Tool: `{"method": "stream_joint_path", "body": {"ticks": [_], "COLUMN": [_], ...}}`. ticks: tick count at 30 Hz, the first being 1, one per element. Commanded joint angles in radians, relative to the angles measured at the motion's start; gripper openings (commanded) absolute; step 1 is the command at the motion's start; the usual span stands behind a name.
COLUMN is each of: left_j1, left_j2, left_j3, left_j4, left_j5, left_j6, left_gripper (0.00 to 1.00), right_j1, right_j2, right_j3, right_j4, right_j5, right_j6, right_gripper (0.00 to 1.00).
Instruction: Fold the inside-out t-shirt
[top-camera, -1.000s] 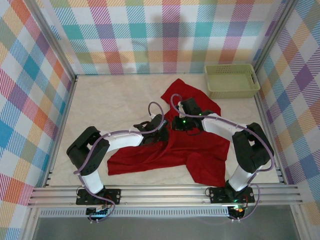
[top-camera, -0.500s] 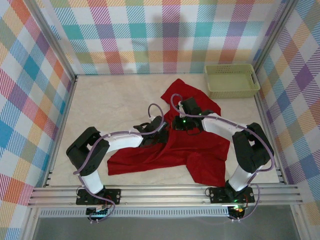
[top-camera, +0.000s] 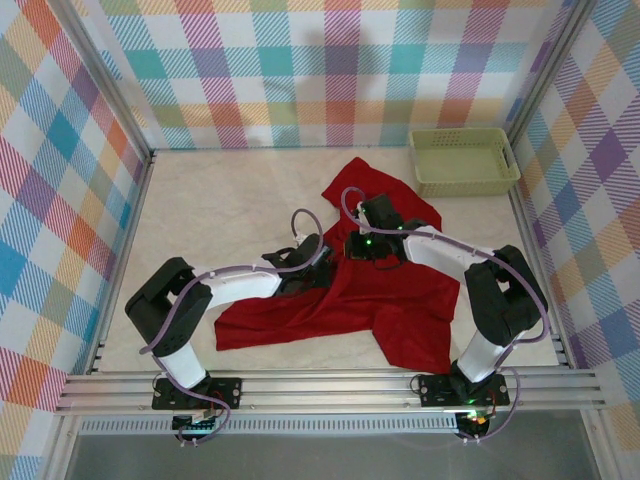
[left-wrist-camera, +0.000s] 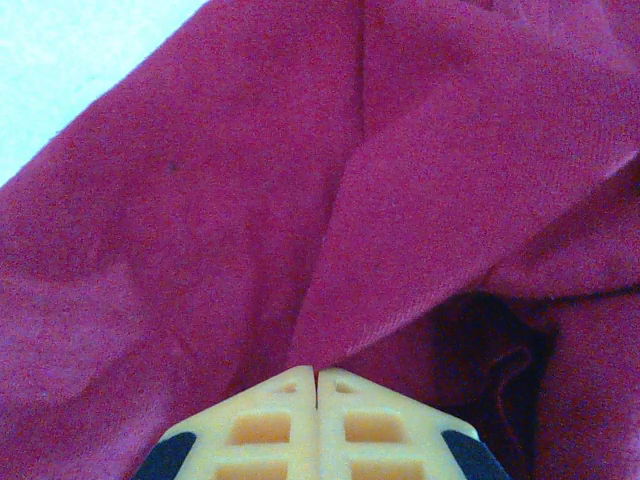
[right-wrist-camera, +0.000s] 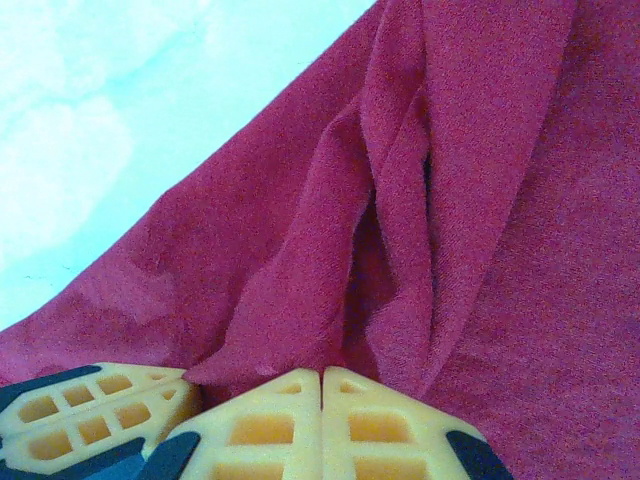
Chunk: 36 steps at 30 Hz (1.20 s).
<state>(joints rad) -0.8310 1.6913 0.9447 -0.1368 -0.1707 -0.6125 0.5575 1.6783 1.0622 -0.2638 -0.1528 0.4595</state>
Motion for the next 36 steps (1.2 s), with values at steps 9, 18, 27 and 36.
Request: {"method": "stream_joint_path", "body": {"ticks": [9,18,27,36], "left_j1": [0.001,0.052,0.183,0.299], "left_j2": [-0.204,-0.327,-0.245,-0.098], "left_j3": [-0.094,-0.183,-0.138,-0.044], "left_j4": [-0.056,-0.014,-0.030,-0.171], "left_j5": [-0.124,-0.063,0.023,-0.041], "left_j6": [0.003,0.054,0.146,0.078], "left_gripper": [0.00,0.01,0.11,0.21], "right_j1": [-0.045,-0.029,0.009,0.084], "right_j2": [-0.017,0.011,0.008,-0.014], "right_j3": [0.019,0.076,0.100,0.067], "right_j4": [-0.063,-0.037,-0.082,-0.083], "right_j5": [0.105,0.013,0.087,0.088], "right_j6": [0.053,0.029,-0.079,-0.148], "right_gripper": [0.00,0.00,0.35,0.46]}}
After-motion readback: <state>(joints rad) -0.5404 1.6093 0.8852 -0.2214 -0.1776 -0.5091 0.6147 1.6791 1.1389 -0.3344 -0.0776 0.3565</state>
